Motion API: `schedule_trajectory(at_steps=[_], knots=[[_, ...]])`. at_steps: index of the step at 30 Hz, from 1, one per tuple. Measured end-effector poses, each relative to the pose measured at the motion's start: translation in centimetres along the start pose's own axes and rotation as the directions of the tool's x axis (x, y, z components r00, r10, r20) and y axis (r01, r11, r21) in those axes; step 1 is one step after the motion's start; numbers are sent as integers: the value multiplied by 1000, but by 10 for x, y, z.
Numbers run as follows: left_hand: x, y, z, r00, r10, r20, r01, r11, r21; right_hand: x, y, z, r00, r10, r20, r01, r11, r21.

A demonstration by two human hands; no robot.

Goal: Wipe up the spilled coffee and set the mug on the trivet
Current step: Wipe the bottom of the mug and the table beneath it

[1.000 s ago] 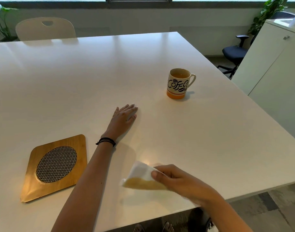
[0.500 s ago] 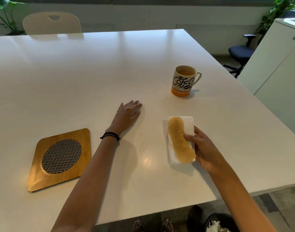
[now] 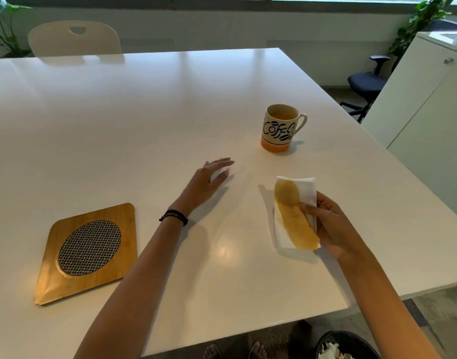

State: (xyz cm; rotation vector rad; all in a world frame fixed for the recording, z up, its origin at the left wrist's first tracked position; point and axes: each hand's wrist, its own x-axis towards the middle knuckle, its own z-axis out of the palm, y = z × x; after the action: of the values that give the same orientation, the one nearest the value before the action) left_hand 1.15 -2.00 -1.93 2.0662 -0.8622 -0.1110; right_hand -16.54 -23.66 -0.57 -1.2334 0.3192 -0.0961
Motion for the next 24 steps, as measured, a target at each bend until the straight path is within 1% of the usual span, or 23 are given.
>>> schedule_trajectory(at_steps=[1,2,3,5,7,9,11,13,16,18,21,24], knots=[[0,9,4,1000,-5,18,7,996,-88,3,-2,1,1000,-6,0,6,1000,26],[0,18,8,998,-15,64,26,983,-180,6,-4,3,1000,-15,2,14,999,48],[0,27,12,990,-21,137,59,958,-280,9,-6,5,1000,-26,3,26,997,67],[-3,41,19,952,-21,305,163,879,-449,14,-9,12,998,-62,4,61,991,116],[-6,50,23,907,-1,421,234,832,-503,19,-12,18,995,-104,11,101,981,165],[-9,57,25,891,31,453,237,819,-522,21,-13,24,989,-142,31,134,974,184],[-10,61,25,907,27,419,226,810,-542,23,-13,28,984,-173,48,163,972,167],[-8,63,24,935,18,354,195,808,-555,23,-14,32,973,-219,78,209,971,115],[-7,65,23,965,15,263,143,809,-570,21,-17,39,937,-312,160,320,947,-29],[-6,67,22,976,17,216,114,809,-577,20,-19,41,917,-346,198,377,915,-144],[-7,69,21,989,37,146,61,788,-612,19,-25,42,884,-362,296,444,849,-286],[-7,68,18,993,46,113,39,755,-654,18,-30,43,857,-325,399,477,794,-378]])
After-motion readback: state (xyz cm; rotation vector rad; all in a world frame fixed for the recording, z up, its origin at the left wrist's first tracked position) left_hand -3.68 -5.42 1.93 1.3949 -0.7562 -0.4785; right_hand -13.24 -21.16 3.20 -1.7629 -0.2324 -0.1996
